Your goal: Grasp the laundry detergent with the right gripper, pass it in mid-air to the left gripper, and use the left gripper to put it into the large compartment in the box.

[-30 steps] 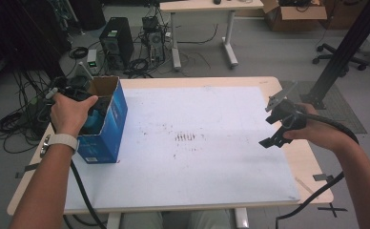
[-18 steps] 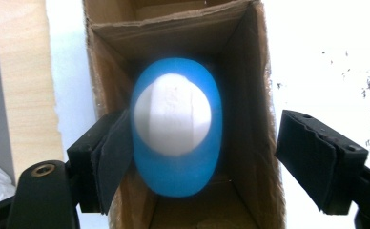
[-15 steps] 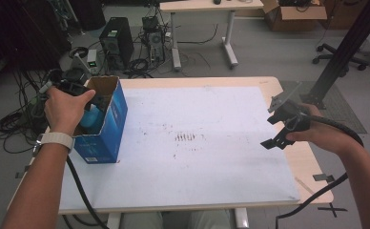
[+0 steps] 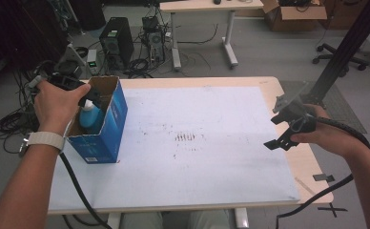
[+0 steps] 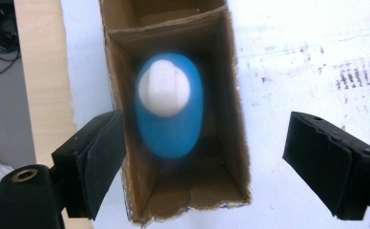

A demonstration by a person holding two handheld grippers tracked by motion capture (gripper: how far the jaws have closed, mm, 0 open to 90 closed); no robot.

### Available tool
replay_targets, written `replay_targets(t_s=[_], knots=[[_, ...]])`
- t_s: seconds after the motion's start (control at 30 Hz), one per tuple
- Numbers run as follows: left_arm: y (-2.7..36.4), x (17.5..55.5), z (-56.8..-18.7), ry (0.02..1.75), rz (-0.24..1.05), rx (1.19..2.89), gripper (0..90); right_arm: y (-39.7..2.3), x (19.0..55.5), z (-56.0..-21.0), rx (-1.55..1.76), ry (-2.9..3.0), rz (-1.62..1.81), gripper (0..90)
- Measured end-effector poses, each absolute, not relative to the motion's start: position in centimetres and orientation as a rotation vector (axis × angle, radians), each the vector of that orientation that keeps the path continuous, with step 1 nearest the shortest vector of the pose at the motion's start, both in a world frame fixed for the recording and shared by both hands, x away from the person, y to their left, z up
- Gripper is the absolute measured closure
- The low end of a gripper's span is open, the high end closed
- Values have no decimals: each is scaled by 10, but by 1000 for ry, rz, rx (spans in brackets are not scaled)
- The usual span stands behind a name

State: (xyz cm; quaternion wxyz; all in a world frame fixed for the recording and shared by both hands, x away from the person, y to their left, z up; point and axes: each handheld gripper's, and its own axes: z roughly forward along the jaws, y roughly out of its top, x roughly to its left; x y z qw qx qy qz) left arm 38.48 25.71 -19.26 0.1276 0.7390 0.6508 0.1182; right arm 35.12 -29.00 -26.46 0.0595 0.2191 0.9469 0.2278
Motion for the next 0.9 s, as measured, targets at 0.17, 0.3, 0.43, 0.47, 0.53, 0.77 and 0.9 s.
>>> replay_targets(t_s=[0.17, 0.3, 0.43, 0.47, 0.53, 0.77, 0.9], knots=[[246, 380, -181, 1832, 334, 2203, 137, -290, 349, -263, 657, 2867, 690, 59], [237, 377, -176, 1793, 314, 2226, 137, -290, 348, -261, 657, 2865, 691, 59], [228, 374, -171, 1750, 295, 2252, 125, -289, 346, -260, 654, 2865, 690, 59], [222, 373, -168, 1720, 262, 2267, 121, -290, 346, -259, 655, 2864, 691, 59], [221, 373, -167, 1710, 261, 2275, 115, -290, 346, -259, 657, 2863, 694, 59], [204, 371, -157, 1620, 258, 2326, 111, -290, 346, -257, 659, 2860, 697, 58], [195, 370, -152, 1574, 256, 2357, 105, -291, 347, -257, 672, 2859, 700, 56]])
